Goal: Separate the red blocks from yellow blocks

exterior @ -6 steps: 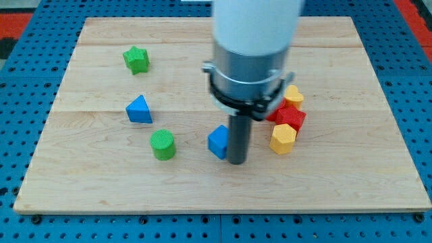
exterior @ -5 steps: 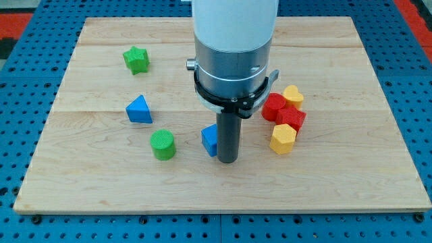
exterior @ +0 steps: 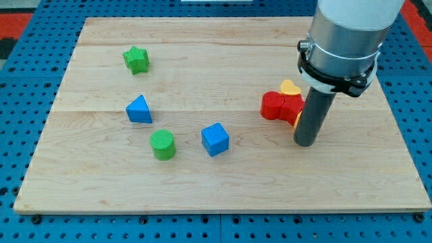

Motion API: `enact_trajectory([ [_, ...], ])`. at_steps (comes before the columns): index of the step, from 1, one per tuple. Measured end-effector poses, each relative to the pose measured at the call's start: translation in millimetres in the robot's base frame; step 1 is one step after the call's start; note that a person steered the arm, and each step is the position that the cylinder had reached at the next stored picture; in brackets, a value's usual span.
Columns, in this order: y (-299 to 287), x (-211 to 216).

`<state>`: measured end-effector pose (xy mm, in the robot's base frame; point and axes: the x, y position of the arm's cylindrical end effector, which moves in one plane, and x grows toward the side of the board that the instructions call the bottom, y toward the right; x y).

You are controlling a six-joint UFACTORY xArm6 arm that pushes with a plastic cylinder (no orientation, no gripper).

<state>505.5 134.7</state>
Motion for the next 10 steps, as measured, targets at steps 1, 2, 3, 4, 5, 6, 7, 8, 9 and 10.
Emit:
enact_trajectory([
  [1, 14.3, -8.6],
  [2, 26.9, -32.4],
  [3, 2.4, -72.0],
  [4, -27.9, -56.1],
  [5, -64.5, -34.9],
  [6, -41.6, -28.2],
  [7, 68.9, -20.9],
  [8, 5.6, -60.2],
  [9, -67.5, -62.5],
  [10, -55.2, -61.0],
])
